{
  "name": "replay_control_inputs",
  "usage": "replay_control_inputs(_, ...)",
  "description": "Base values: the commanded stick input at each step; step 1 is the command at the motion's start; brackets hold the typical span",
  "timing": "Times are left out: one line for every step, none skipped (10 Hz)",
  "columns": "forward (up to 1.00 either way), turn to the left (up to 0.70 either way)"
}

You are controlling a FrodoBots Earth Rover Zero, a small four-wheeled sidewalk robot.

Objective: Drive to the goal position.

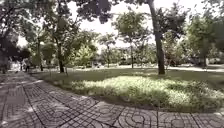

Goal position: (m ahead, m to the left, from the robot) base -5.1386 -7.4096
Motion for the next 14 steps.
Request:
replay_control_inputs(1.0,0.0)
replay_control_inputs(1.0,0.15)
replay_control_inputs(1.0,0.27)
replay_control_inputs(0.4,0.38)
replay_control_inputs(0.0,0.45)
replay_control_inputs(0.0,0.45)
replay_control_inputs(0.0,0.45)
replay_control_inputs(-0.6,0.34)
replay_control_inputs(-1.0,0.27)
replay_control_inputs(-1.0,0.27)
replay_control_inputs(-1.0,0.27)
replay_control_inputs(-1.0,0.27)
replay_control_inputs(-1.0,0.27)
replay_control_inputs(-1.0,0.27)
